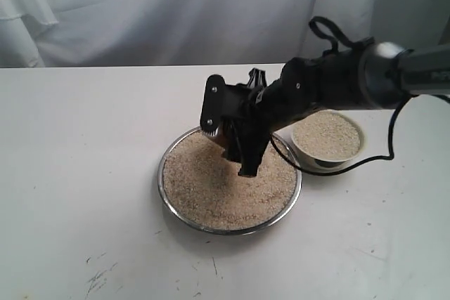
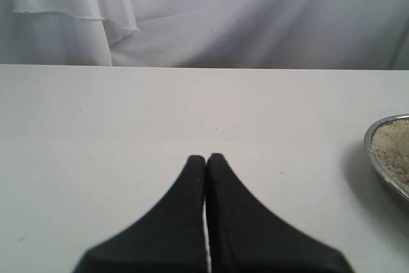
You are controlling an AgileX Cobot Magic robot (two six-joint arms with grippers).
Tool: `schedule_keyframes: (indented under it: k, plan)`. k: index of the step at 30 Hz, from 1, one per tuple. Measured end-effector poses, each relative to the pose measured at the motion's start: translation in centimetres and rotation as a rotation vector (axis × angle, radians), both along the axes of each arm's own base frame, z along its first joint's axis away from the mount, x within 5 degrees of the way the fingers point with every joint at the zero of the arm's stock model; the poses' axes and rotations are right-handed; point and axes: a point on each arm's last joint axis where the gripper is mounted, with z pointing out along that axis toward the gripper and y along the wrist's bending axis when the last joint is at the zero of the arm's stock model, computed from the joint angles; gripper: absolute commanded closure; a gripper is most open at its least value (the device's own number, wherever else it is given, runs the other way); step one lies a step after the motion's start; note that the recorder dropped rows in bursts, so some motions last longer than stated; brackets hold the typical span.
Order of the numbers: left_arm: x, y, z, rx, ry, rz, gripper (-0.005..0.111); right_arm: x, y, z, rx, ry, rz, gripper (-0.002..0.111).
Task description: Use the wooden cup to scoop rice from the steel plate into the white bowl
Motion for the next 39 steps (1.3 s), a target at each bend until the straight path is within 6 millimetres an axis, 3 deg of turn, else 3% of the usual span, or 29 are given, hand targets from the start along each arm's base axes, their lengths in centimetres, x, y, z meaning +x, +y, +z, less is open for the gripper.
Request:
schedule_keyframes:
  k: [5, 20, 23, 27, 31, 39]
  plan:
    - [0.0, 0.0, 0.0, 0.0, 0.0, 0.0, 0.107, 0.0, -1.1, 3.8, 0.064, -0.034, -0.035, 0.108]
    - [0.0, 0.0, 0.0, 0.0, 0.0, 0.0, 0.107, -2.5, -3.4, 10.2, 0.206, 0.02, -0.147, 0.108]
    - [0.0, 0.0, 0.0, 0.0, 0.0, 0.0, 0.107, -2.9, -5.0, 10.0, 0.204, 0.05, -0.193, 0.108]
    - [0.0, 0.0, 0.0, 0.0, 0.0, 0.0, 0.107, -3.3, -9.1, 9.7, 0.195, 0.047, -0.289, 0.108]
    - [0.0, 0.0, 0.0, 0.0, 0.0, 0.0, 0.107, -2.5, -12.7, 9.2, 0.141, -0.014, -0.359, 0.108]
    - [0.0, 0.0, 0.0, 0.0, 0.0, 0.0, 0.107, -0.4, -16.3, 7.3, 0.002, -0.097, -0.387, 0.108]
